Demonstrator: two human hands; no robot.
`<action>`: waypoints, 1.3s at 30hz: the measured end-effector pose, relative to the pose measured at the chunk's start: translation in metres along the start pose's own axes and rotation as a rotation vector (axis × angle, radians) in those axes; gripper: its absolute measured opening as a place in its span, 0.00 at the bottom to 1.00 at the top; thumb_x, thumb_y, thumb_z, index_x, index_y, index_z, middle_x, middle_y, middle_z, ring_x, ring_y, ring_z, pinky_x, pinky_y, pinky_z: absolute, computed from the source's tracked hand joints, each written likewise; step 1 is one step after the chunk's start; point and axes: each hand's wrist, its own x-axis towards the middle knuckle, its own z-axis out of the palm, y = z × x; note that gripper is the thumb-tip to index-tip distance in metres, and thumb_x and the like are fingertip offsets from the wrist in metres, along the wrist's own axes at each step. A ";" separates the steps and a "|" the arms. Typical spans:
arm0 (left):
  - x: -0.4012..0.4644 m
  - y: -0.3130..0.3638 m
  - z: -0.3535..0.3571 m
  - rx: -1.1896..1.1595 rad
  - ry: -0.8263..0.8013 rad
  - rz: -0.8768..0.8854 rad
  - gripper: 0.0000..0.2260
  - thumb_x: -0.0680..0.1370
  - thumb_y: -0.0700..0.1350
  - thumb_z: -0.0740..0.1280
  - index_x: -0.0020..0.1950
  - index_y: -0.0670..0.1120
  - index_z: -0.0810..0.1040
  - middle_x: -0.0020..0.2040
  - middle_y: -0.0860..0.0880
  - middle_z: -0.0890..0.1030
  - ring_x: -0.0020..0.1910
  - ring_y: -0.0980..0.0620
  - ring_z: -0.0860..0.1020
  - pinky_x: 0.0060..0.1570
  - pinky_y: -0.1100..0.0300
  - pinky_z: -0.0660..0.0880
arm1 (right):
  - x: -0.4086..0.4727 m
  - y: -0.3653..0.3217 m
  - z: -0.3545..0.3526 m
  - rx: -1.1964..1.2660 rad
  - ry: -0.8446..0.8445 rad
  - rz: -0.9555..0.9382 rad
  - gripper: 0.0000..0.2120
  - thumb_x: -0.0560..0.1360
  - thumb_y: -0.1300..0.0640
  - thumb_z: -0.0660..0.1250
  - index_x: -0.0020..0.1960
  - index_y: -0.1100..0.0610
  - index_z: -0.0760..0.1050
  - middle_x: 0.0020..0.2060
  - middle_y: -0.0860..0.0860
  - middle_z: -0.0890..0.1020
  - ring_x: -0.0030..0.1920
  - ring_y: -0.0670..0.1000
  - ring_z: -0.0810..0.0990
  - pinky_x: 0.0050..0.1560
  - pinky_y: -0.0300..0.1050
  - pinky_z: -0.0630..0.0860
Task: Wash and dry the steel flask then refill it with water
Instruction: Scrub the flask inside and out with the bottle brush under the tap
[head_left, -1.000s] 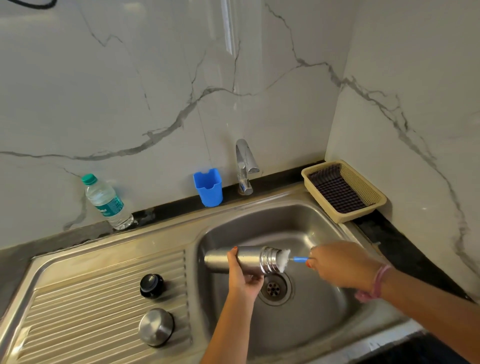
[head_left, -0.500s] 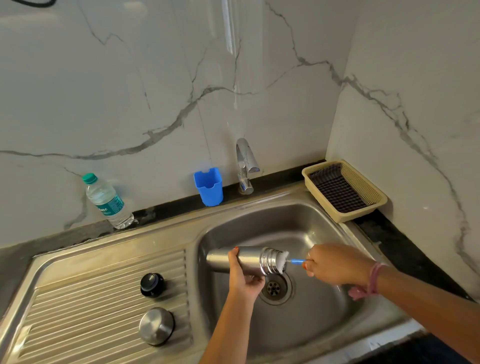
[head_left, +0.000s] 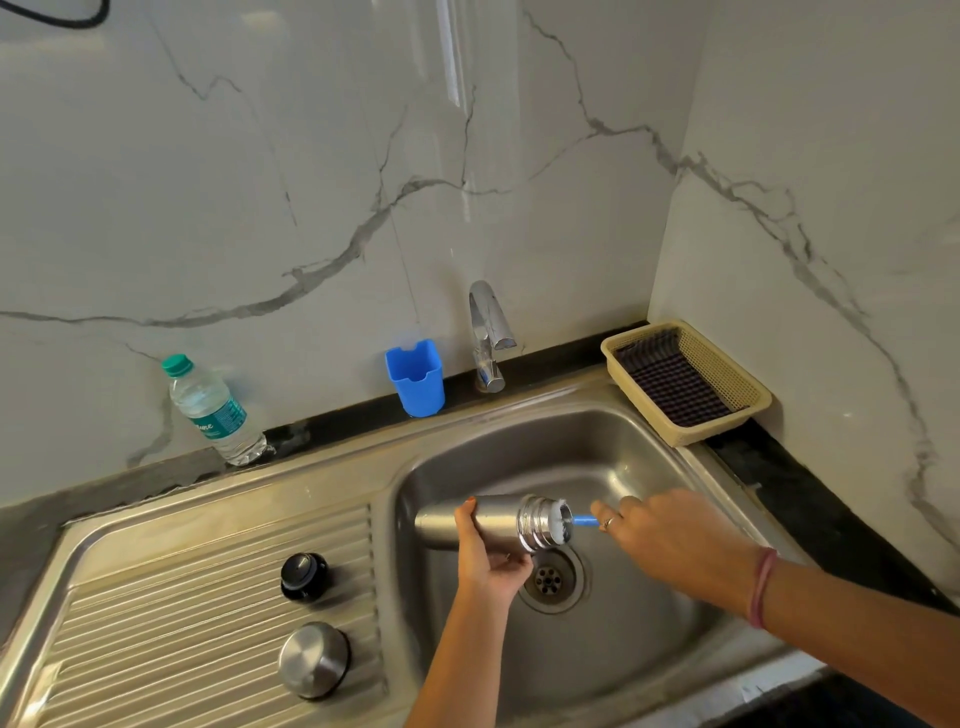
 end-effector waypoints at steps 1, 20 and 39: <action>0.000 -0.001 0.000 0.001 0.000 -0.002 0.20 0.70 0.53 0.75 0.54 0.41 0.75 0.49 0.42 0.80 0.46 0.46 0.78 0.42 0.55 0.74 | 0.001 0.000 0.006 0.040 0.017 0.028 0.25 0.47 0.58 0.83 0.44 0.55 0.85 0.21 0.51 0.74 0.15 0.49 0.70 0.18 0.35 0.55; -0.005 0.006 -0.005 -0.010 -0.005 0.045 0.17 0.71 0.53 0.73 0.52 0.43 0.76 0.49 0.43 0.80 0.47 0.46 0.78 0.43 0.55 0.74 | 0.024 0.036 -0.038 0.779 -0.673 0.339 0.17 0.81 0.47 0.58 0.48 0.50 0.84 0.31 0.45 0.74 0.29 0.43 0.69 0.31 0.35 0.62; 0.002 -0.012 -0.004 0.000 -0.049 0.013 0.22 0.71 0.53 0.74 0.59 0.42 0.75 0.54 0.41 0.80 0.53 0.42 0.79 0.58 0.49 0.74 | 0.005 0.007 -0.010 0.565 -0.515 0.274 0.17 0.82 0.48 0.55 0.56 0.56 0.78 0.35 0.50 0.77 0.32 0.50 0.73 0.30 0.43 0.64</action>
